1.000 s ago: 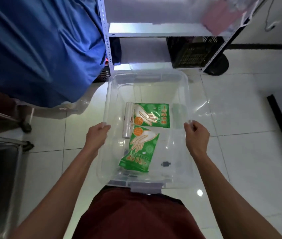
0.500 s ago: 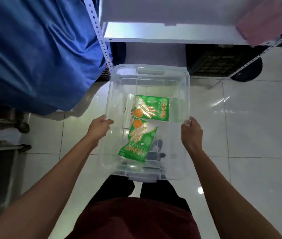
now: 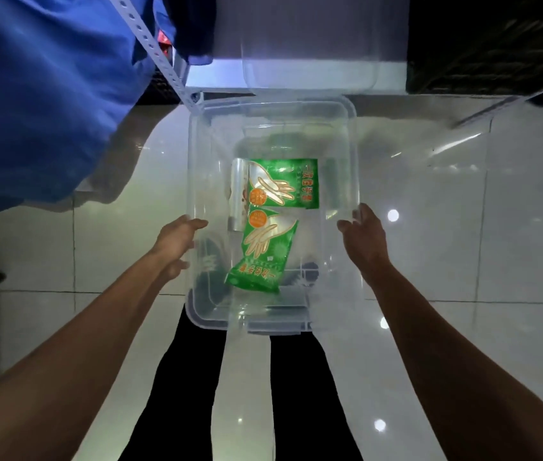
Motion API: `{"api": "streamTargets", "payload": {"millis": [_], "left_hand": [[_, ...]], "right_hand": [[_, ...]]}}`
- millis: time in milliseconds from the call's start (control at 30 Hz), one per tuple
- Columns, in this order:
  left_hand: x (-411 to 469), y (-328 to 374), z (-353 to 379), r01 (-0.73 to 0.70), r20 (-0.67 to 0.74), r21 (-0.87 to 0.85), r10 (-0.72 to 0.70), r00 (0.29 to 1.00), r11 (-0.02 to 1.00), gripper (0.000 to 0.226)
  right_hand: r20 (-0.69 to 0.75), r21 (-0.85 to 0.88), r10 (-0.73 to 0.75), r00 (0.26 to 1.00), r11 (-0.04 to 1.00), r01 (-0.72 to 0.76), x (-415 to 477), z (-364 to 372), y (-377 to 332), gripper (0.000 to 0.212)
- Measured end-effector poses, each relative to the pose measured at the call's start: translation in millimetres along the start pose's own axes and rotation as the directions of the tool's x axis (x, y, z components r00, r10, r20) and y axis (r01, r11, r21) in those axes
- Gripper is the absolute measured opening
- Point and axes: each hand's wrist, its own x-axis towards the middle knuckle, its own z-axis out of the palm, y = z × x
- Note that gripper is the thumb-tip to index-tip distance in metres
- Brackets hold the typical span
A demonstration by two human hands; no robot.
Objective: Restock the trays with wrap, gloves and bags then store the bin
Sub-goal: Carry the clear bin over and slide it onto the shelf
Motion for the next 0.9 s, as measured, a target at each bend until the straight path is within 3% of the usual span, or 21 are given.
{"api": "streamTargets", "payload": {"millis": [167, 300, 400, 467, 667, 767, 900], "left_hand": [[92, -12, 17, -0.009, 0.007, 0.032, 0.009, 1.000, 0.999, 0.032], [150, -18, 26, -0.023, 0.021, 0.051, 0.022, 1.000, 0.998, 0.005], [181, -21, 31, -0.036, 0.041, 0.076, 0.033, 0.999, 0.996, 0.051], [195, -26, 32, -0.047, 0.041, 0.072, 0.044, 0.998, 0.996, 0.063], [202, -39, 42, -0.126, 0.080, 0.167, 0.114, 0.990, 0.978, 0.071], [205, -41, 39, -0.140, 0.098, 0.251, 0.119, 0.988, 0.958, 0.086], [200, -23, 41, -0.255, 0.038, 0.440, 0.266, 0.963, 0.861, 0.053]], "right_hand": [[0.010, -0.050, 0.028, 1.000, 0.998, -0.028, 63, 48, 40, 0.035], [0.017, -0.060, 0.034, 0.999, 0.998, -0.033, 102, 80, 65, 0.036], [0.000, -0.056, 0.066, 0.998, 0.996, -0.066, 123, 98, 76, 0.040], [-0.013, -0.057, 0.089, 0.996, 0.994, -0.090, 132, 108, 81, 0.042], [-0.047, -0.058, 0.136, 0.990, 0.989, -0.138, 144, 122, 98, 0.040], [-0.041, -0.115, 0.120, 0.992, 0.986, -0.124, 148, 121, 99, 0.038], [-0.080, -0.212, -0.011, 0.997, 0.977, -0.006, 157, 111, 84, 0.045]]}}
